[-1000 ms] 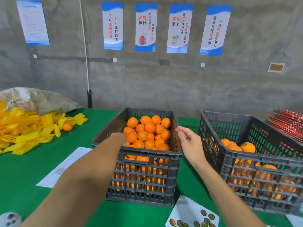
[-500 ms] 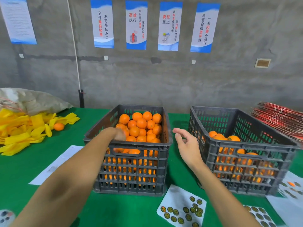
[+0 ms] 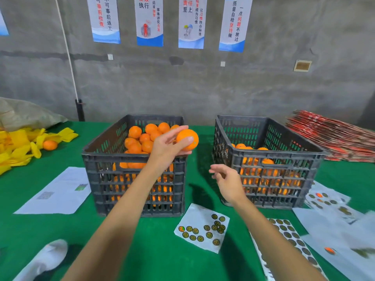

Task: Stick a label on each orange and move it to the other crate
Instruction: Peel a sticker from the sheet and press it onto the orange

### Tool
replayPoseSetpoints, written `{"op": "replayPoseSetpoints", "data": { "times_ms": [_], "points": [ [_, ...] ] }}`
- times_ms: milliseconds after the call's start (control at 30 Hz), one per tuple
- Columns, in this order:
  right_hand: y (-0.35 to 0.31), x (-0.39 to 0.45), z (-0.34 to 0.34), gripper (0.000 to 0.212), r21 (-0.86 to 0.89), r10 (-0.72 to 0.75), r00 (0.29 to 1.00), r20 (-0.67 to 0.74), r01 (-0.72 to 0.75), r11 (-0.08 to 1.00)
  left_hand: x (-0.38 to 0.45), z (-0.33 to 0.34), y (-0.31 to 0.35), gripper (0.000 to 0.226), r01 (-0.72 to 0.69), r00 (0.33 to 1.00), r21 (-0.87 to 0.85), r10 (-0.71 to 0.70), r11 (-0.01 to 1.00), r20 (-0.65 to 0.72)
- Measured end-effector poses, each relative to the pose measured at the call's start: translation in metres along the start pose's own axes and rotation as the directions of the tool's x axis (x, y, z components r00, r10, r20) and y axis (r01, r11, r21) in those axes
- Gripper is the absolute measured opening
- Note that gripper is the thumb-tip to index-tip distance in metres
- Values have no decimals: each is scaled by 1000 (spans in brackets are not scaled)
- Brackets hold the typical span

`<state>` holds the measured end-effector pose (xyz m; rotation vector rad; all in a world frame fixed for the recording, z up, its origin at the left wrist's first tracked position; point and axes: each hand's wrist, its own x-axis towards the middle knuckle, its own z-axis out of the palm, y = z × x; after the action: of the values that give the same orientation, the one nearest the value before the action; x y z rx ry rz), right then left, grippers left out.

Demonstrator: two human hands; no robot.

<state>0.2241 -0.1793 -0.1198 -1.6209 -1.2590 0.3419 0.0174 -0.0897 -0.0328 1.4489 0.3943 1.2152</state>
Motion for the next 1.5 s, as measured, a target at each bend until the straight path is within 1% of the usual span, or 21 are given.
{"op": "replayPoseSetpoints", "data": {
  "times_ms": [100, 167, 200, 267, 333, 433, 467, 533, 600, 667, 800, 967, 1033, 1133, 1200, 1267, 1333, 1367, 1400, 1467, 1500],
  "points": [
    [26, -10, 7, 26, -116, 126, 990, 67, -118, 986, -30, 22, -20, 41, 22, 998, -33, -20, 999, 58],
    [42, -18, 13, 29, -168, 244, 964, 105, -225, 960, -50, 34, -42, 43, 70, 993, -32, -67, 997, 96],
    [50, -23, 15, 32, -207, 280, 953, 115, -253, 945, -60, 38, -54, 44, 100, 989, -17, -97, 995, 109],
    [62, -33, 17, 33, -315, 310, 940, 145, -253, 915, -80, 43, -82, 42, 150, 981, 45, -155, 988, 119],
    [72, -40, 18, 29, -436, 320, 926, 198, -209, 875, -98, 44, -112, 39, 229, 963, 112, -242, 967, 117],
    [87, -49, 26, 19, -544, 369, 895, 251, -185, 818, -122, 43, -150, 38, 366, 924, 167, -378, 916, 49],
    [91, -52, 29, 22, -563, 379, 890, 255, -182, 806, -128, 43, -161, 36, 389, 917, 172, -399, 905, 25],
    [99, -54, 33, 27, -586, 368, 897, 244, -166, 793, -138, 42, -177, 29, 420, 908, 143, -417, 896, -51],
    [106, -54, 35, 31, -576, 340, 913, 227, -155, 802, -143, 40, -188, 26, 444, 892, 69, -434, 893, -124],
    [110, -54, 35, 33, -550, 324, 923, 206, -164, 819, -144, 37, -194, 30, 466, 872, -11, -461, 885, -163],
    [114, -57, 33, 29, -499, 268, 946, 182, -146, 854, -147, 33, -199, 46, 449, 862, -143, -470, 882, -191],
    [119, -59, 32, 30, -530, 170, 963, 210, -34, 848, -149, 28, -199, 42, 460, 814, -309, -534, 832, -228],
    [121, -60, 32, 31, -569, 116, 964, 238, 41, 821, -149, 27, -200, 41, 460, 796, -360, -556, 812, -238],
    [122, -60, 31, 33, -637, 45, 963, 266, 141, 758, -149, 27, -200, 52, 451, 782, -407, -571, 795, -250],
    [122, -61, 32, 37, -672, 28, 962, 272, 169, 721, -149, 26, -200, 57, 437, 780, -431, -571, 789, -256],
    [121, -62, 34, 41, -717, 18, 961, 276, 193, 670, -148, 26, -199, 56, 427, 781, -445, -569, 787, -257],
    [120, -64, 34, 41, -743, -5, 968, 249, 194, 640, -149, 25, -199, 54, 423, 780, -452, -569, 785, -260],
    [119, -64, 34, 40, -740, -7, 976, 219, 170, 651, -149, 25, -199, 53, 423, 779, -452, -570, 785, -260],
    [116, -63, 33, 37, -716, 6, 985, 173, 121, 687, -149, 25, -198, 53, 425, 782, -445, -568, 788, -258],
    [107, -61, 31, 31, -610, 17, 998, 58, 22, 792, -148, 25, -197, 52, 431, 788, -430, -563, 793, -249],
    [101, -60, 30, 28, -558, -16, 1000, 12, 20, 829, -147, 25, -196, 51, 433, 792, -428, -562, 793, -240]
  ]
}}
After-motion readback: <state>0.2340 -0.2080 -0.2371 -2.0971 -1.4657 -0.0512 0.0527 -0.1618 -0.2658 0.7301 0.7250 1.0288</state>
